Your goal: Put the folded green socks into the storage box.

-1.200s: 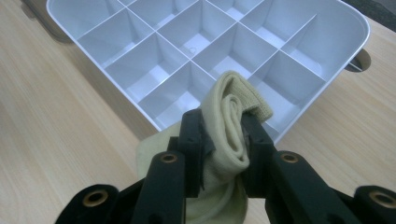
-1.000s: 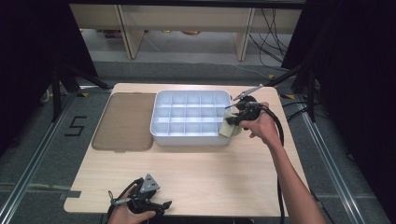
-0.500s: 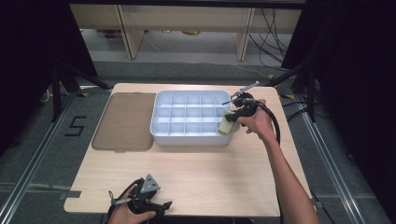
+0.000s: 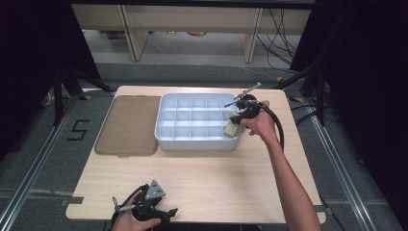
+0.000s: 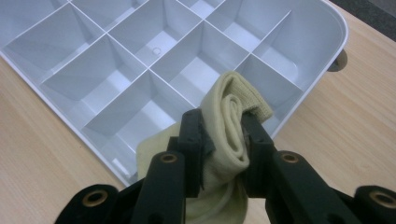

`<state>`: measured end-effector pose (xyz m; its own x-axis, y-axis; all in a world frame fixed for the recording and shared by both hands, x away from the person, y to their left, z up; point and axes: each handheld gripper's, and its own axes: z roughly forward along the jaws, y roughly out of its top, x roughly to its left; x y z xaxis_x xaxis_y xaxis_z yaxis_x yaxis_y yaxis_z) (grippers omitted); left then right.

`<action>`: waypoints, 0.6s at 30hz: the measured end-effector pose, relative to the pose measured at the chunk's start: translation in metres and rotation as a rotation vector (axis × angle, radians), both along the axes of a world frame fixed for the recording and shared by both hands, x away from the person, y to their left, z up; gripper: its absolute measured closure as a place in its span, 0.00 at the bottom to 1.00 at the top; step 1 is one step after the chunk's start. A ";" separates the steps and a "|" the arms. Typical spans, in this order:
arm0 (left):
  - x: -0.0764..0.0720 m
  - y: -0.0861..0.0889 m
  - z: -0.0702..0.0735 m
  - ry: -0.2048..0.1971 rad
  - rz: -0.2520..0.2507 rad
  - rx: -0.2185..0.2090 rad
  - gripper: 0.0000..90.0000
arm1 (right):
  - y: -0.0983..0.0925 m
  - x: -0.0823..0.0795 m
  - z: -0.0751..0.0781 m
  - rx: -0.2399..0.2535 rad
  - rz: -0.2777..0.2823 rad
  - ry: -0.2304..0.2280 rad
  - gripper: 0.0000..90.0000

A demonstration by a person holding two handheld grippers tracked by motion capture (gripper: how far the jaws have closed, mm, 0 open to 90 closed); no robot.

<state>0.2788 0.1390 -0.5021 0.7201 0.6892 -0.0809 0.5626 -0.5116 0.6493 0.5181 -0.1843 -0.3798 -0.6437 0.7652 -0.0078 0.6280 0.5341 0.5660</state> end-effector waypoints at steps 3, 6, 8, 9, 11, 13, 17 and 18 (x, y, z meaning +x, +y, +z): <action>0.000 0.000 0.000 0.002 -0.002 -0.001 0.25 | 0.004 0.001 -0.004 -0.028 0.007 -0.005 0.82; -0.001 -0.001 -0.001 0.009 0.006 -0.007 0.24 | 0.005 0.003 -0.007 -0.054 0.013 -0.023 0.82; 0.000 -0.001 -0.001 0.007 0.006 -0.005 0.24 | 0.007 0.003 -0.009 -0.065 0.012 -0.015 0.82; 0.000 -0.001 -0.001 0.006 0.006 -0.002 0.24 | 0.008 0.003 -0.010 -0.067 0.013 -0.014 0.82; 0.000 -0.001 -0.002 0.010 0.007 -0.003 0.24 | 0.009 0.004 -0.013 -0.090 0.022 -0.024 0.82; 0.000 -0.001 -0.001 0.008 0.002 -0.003 0.24 | 0.011 0.003 -0.014 -0.112 0.021 -0.030 0.82; 0.001 0.000 -0.001 0.000 -0.006 0.003 0.25 | 0.012 0.002 -0.016 -0.135 0.021 -0.033 0.82; 0.000 0.000 -0.001 0.000 -0.001 0.005 0.24 | 0.013 0.001 -0.017 -0.141 0.027 -0.039 0.82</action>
